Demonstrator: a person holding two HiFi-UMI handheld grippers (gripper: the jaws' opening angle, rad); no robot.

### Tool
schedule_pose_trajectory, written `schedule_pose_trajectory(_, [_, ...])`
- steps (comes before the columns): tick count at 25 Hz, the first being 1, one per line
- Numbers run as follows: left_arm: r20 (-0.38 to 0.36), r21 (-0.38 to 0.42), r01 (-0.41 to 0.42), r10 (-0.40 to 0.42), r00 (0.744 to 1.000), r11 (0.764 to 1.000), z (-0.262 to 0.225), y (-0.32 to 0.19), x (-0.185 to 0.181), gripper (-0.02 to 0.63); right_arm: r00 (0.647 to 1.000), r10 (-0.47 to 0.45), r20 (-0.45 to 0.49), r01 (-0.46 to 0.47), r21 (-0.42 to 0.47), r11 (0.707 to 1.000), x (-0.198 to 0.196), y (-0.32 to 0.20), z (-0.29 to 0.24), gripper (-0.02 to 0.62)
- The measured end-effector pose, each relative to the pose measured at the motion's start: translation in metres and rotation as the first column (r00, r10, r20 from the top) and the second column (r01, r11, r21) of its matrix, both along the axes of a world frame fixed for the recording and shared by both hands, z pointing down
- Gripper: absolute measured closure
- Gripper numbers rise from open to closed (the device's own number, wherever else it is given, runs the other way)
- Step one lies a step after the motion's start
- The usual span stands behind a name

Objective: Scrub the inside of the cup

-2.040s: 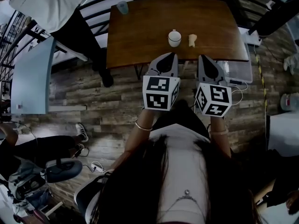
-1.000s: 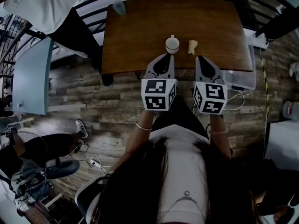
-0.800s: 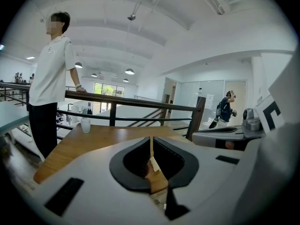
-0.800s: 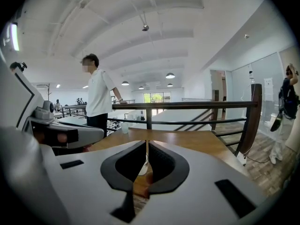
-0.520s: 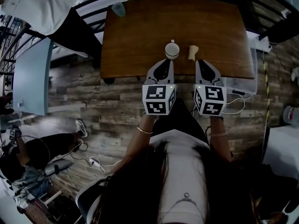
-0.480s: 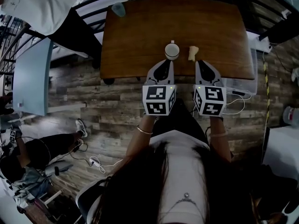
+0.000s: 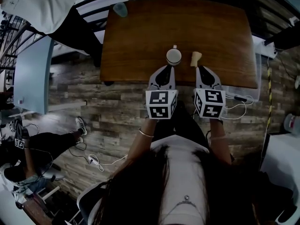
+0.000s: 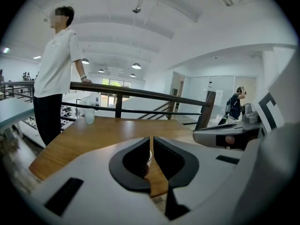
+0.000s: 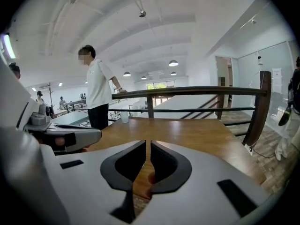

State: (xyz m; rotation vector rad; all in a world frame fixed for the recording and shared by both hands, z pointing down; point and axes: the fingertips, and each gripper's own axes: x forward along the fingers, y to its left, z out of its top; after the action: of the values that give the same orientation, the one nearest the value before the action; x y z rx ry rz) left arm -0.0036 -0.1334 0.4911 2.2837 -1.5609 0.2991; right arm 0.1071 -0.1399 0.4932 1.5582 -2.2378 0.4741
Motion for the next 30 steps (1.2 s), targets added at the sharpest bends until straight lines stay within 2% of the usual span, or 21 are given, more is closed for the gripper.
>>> schedule_pose_trajectory(20, [0.001,-0.100,0.045,-0.045,0.999,0.994,0.064,-0.025,-0.002,0.479,1.000,-0.023,-0.012,0.022,-0.132,0.991,0.007,-0.036,0.064,0.552])
schedule_pose_trajectory(25, [0.009,-0.125,0.058,-0.057,0.998,0.990,0.080,-0.027,-0.001,0.453,0.999,-0.038,0.001,0.038,-0.168,0.985,0.008,-0.037,0.078,0.497])
schedule_pose_trajectory(30, [0.010,-0.146,0.065,-0.064,0.998,0.987,0.095,-0.031,0.001,0.431,0.999,-0.043,0.003,0.043,-0.195,0.980,0.011,-0.041,0.091,0.470])
